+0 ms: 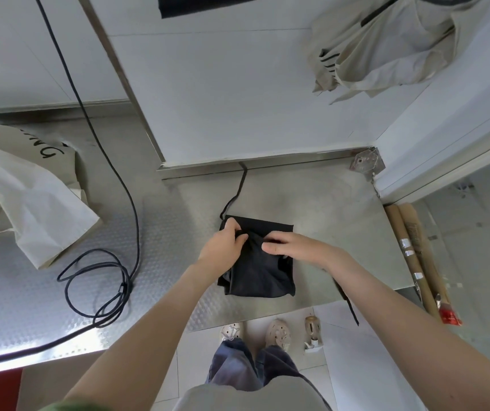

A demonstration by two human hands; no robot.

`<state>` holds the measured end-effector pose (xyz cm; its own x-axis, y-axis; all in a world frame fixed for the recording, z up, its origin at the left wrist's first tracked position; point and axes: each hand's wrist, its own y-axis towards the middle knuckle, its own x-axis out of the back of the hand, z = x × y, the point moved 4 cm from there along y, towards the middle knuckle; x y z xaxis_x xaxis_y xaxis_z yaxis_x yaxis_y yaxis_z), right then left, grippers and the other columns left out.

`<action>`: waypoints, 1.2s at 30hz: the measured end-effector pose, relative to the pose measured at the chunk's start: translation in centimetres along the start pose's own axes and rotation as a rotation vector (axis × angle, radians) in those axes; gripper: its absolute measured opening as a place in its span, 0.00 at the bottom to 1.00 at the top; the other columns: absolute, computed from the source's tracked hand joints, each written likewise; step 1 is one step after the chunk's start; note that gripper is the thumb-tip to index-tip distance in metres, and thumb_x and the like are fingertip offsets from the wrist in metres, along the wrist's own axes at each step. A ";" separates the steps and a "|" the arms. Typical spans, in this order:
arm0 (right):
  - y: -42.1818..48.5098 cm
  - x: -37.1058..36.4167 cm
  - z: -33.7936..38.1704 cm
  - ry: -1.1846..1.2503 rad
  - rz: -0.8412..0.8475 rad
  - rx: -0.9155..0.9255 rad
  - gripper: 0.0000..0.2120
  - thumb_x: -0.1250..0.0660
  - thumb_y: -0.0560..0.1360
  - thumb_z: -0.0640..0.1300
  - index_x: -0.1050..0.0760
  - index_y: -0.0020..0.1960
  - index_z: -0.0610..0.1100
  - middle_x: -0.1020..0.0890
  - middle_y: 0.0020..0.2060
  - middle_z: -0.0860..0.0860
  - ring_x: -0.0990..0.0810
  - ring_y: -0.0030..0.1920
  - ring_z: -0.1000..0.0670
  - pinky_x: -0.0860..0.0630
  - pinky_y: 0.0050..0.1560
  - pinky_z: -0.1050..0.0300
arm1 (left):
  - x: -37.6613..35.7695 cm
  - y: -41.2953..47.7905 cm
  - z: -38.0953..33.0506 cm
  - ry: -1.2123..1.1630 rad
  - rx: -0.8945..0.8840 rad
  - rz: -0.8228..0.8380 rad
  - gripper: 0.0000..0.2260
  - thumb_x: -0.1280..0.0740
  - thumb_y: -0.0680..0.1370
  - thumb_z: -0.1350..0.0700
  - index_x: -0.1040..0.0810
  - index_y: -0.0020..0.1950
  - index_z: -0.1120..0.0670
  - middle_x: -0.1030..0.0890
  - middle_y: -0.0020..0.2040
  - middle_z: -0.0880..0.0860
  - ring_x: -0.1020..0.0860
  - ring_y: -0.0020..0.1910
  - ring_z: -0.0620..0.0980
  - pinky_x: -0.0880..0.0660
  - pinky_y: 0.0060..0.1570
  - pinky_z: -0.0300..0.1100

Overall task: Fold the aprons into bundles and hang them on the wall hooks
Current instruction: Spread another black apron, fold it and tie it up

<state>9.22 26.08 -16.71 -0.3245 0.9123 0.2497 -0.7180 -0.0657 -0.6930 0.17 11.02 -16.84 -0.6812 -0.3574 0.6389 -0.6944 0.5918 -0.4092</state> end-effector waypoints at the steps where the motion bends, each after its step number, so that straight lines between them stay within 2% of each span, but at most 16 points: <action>1: 0.2 0.1 -0.3 -0.065 -0.020 -0.014 0.14 0.33 0.75 0.55 0.27 0.59 0.53 0.21 0.55 0.53 0.23 0.55 0.53 0.27 0.59 0.56 | -0.1 0.1 0.0 0.006 0.002 -0.001 0.07 0.41 0.82 0.53 0.35 0.51 0.56 0.30 0.34 0.48 0.29 0.36 0.51 0.34 0.34 0.43; 4: 0.7 0.4 -1.0 -0.176 -0.110 -0.046 0.17 0.32 0.74 0.47 0.30 0.62 0.53 0.22 0.55 0.48 0.23 0.54 0.49 0.26 0.58 0.52 | -0.5 0.2 0.0 0.020 0.007 0.001 0.08 0.39 0.81 0.52 0.35 0.52 0.55 0.29 0.38 0.48 0.27 0.40 0.51 0.33 0.37 0.42; 7: 1.0 0.8 -1.0 -0.168 -0.229 -0.043 0.15 0.37 0.78 0.42 0.32 0.64 0.48 0.24 0.53 0.46 0.25 0.51 0.48 0.28 0.49 0.55 | -0.5 0.4 -0.1 0.087 -0.036 -0.059 0.16 0.36 0.80 0.52 0.35 0.64 0.55 0.27 0.58 0.53 0.25 0.55 0.53 0.27 0.45 0.43; 9: 1.2 0.9 -1.1 -0.149 -0.284 -0.039 0.13 0.41 0.80 0.43 0.35 0.64 0.46 0.25 0.52 0.46 0.27 0.49 0.49 0.32 0.47 0.57 | -0.3 0.8 -0.2 0.236 -0.038 -0.076 0.25 0.36 0.79 0.50 0.41 0.73 0.51 0.40 0.73 0.55 0.29 0.64 0.55 0.24 0.51 0.48; 11: 1.4 0.8 -1.3 -0.153 -0.311 -0.021 0.13 0.42 0.81 0.43 0.35 0.65 0.46 0.24 0.54 0.46 0.26 0.50 0.48 0.32 0.48 0.57 | -0.3 1.4 -0.3 0.341 -0.037 -0.027 0.29 0.37 0.79 0.46 0.46 0.76 0.47 0.51 0.77 0.55 0.30 0.66 0.57 0.24 0.52 0.50; 12: 1.5 0.8 -1.3 -0.158 -0.314 -0.002 0.13 0.42 0.81 0.42 0.35 0.65 0.47 0.24 0.55 0.47 0.26 0.52 0.48 0.31 0.50 0.56 | -0.4 1.7 -0.3 0.374 -0.045 0.015 0.29 0.37 0.79 0.45 0.46 0.77 0.46 0.52 0.78 0.55 0.30 0.66 0.57 0.24 0.52 0.50; 16: 2.1 0.4 -1.2 -0.236 -0.319 0.071 0.13 0.41 0.81 0.39 0.31 0.65 0.46 0.25 0.56 0.51 0.26 0.55 0.50 0.33 0.53 0.59 | -1.0 2.9 0.2 0.373 -0.066 0.098 0.25 0.39 0.79 0.44 0.40 0.74 0.49 0.37 0.71 0.52 0.27 0.62 0.54 0.25 0.51 0.48; 20: 2.8 0.3 -1.3 -0.328 -0.361 0.089 0.10 0.43 0.82 0.41 0.27 0.59 0.40 0.27 0.53 0.49 0.27 0.52 0.48 0.37 0.47 0.61 | -0.2 2.6 0.1 0.087 -0.083 -0.101 0.16 0.42 0.82 0.51 0.33 0.69 0.53 0.27 0.64 0.52 0.23 0.56 0.53 0.27 0.49 0.43; 22: 3.1 0.4 -1.2 -0.342 -0.402 0.084 0.10 0.44 0.82 0.42 0.28 0.58 0.39 0.30 0.50 0.51 0.28 0.50 0.49 0.36 0.47 0.61 | 1.0 2.1 0.9 -0.124 -0.008 -0.243 0.16 0.45 0.83 0.56 0.36 0.71 0.54 0.21 0.57 0.51 0.21 0.52 0.52 0.27 0.48 0.43; 24: 3.3 0.6 -1.1 -0.365 -0.456 0.075 0.10 0.44 0.82 0.43 0.28 0.57 0.38 0.31 0.50 0.51 0.28 0.50 0.49 0.34 0.49 0.60 | 2.2 1.4 2.1 -0.285 0.105 -0.320 0.21 0.47 0.83 0.60 0.44 0.76 0.54 0.19 0.51 0.49 0.21 0.46 0.51 0.24 0.48 0.47; 26: 3.5 1.0 -0.9 -0.375 -0.505 0.057 0.11 0.45 0.82 0.43 0.29 0.58 0.38 0.30 0.51 0.49 0.29 0.51 0.49 0.32 0.52 0.58 | 3.2 0.8 3.4 -0.366 0.218 -0.349 0.27 0.46 0.82 0.62 0.54 0.78 0.55 0.19 0.52 0.50 0.22 0.46 0.51 0.24 0.50 0.49; 28: 3.8 1.4 -0.8 -0.374 -0.531 0.037 0.12 0.46 0.83 0.43 0.30 0.58 0.37 0.29 0.53 0.45 0.28 0.51 0.47 0.31 0.52 0.57 | 4.0 0.6 5.1 -0.423 0.361 -0.375 0.28 0.44 0.80 0.65 0.52 0.78 0.58 0.20 0.54 0.53 0.23 0.48 0.52 0.25 0.50 0.49; 30: 3.9 1.8 -0.7 -0.380 -0.544 0.006 0.12 0.48 0.83 0.42 0.31 0.58 0.35 0.29 0.54 0.42 0.28 0.47 0.46 0.31 0.50 0.56 | 4.1 0.8 6.5 -0.386 0.469 -0.333 0.21 0.44 0.79 0.64 0.39 0.72 0.61 0.20 0.55 0.59 0.23 0.50 0.56 0.27 0.45 0.48; 32: 4.2 2.1 -0.5 -0.378 -0.560 -0.030 0.12 0.48 0.83 0.41 0.31 0.57 0.34 0.29 0.55 0.40 0.29 0.43 0.46 0.32 0.47 0.56 | 3.9 1.0 6.9 -0.242 0.432 -0.214 0.12 0.46 0.81 0.60 0.28 0.61 0.62 0.19 0.53 0.58 0.24 0.52 0.57 0.29 0.45 0.45; 34: 4.3 2.5 -0.3 -0.363 -0.581 -0.071 0.12 0.48 0.83 0.41 0.31 0.56 0.33 0.29 0.55 0.39 0.30 0.41 0.46 0.34 0.44 0.57 | 3.3 0.6 6.8 -0.175 0.357 -0.105 0.12 0.46 0.83 0.56 0.25 0.49 0.58 0.18 0.43 0.50 0.23 0.48 0.54 0.28 0.46 0.44; 36: 4.4 2.6 -0.2 -0.358 -0.596 -0.088 0.12 0.47 0.83 0.41 0.31 0.57 0.33 0.29 0.55 0.39 0.30 0.41 0.46 0.33 0.43 0.57 | 2.7 0.0 6.7 -0.121 0.297 -0.022 0.15 0.44 0.82 0.48 0.25 0.44 0.57 0.18 0.38 0.47 0.22 0.43 0.51 0.25 0.48 0.46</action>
<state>5.37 28.24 -19.28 -0.0849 0.5927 0.8010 -0.7888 0.4512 -0.4174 -3.24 5.23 -19.52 -0.6756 -0.4619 0.5747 -0.7344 0.3531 -0.5797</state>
